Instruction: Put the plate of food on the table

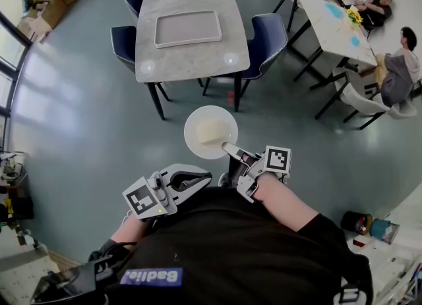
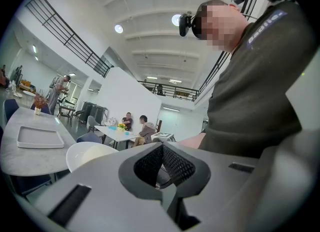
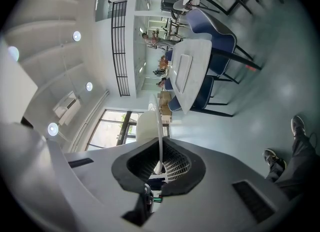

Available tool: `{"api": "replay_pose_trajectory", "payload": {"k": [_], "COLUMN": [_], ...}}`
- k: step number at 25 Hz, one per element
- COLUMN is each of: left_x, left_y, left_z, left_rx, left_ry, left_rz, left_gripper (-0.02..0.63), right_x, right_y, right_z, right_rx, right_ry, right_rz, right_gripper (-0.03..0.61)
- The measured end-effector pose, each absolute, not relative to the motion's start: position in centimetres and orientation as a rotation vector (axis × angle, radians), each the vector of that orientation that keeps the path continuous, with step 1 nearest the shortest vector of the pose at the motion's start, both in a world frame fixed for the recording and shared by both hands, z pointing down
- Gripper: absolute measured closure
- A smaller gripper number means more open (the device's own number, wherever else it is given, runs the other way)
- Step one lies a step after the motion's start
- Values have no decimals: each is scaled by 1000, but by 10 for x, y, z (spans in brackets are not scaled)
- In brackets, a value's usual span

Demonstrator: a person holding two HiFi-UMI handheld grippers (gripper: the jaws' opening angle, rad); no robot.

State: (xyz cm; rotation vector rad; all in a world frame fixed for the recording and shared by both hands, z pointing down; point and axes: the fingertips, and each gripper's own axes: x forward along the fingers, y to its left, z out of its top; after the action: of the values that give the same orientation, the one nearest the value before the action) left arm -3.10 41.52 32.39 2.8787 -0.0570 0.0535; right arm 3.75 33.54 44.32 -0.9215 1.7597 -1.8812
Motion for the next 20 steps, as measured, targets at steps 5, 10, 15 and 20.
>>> {"api": "replay_pose_trajectory", "payload": {"k": [5,10,15,20], "left_x": [-23,-11,5,21], "left_y": [411,409,406,408], "left_z": [325,326,329,337], "left_rx": [2868,2864,2857,2839], "left_ry": [-75,-91,-116,-151], "left_rz": [57,65,70,79], "left_gripper": [607,607,607,607], "right_x": [44,54,66,78], "right_y": [330,326,320,318], "right_z": [444,442,444,449], "right_rx": [-916,-898,-880,-854], "right_ry": [1761,1754,1771,1779], "right_rz": [-1889,-1899,-1909,-1928], "right_gripper": [560,560,560,560]}}
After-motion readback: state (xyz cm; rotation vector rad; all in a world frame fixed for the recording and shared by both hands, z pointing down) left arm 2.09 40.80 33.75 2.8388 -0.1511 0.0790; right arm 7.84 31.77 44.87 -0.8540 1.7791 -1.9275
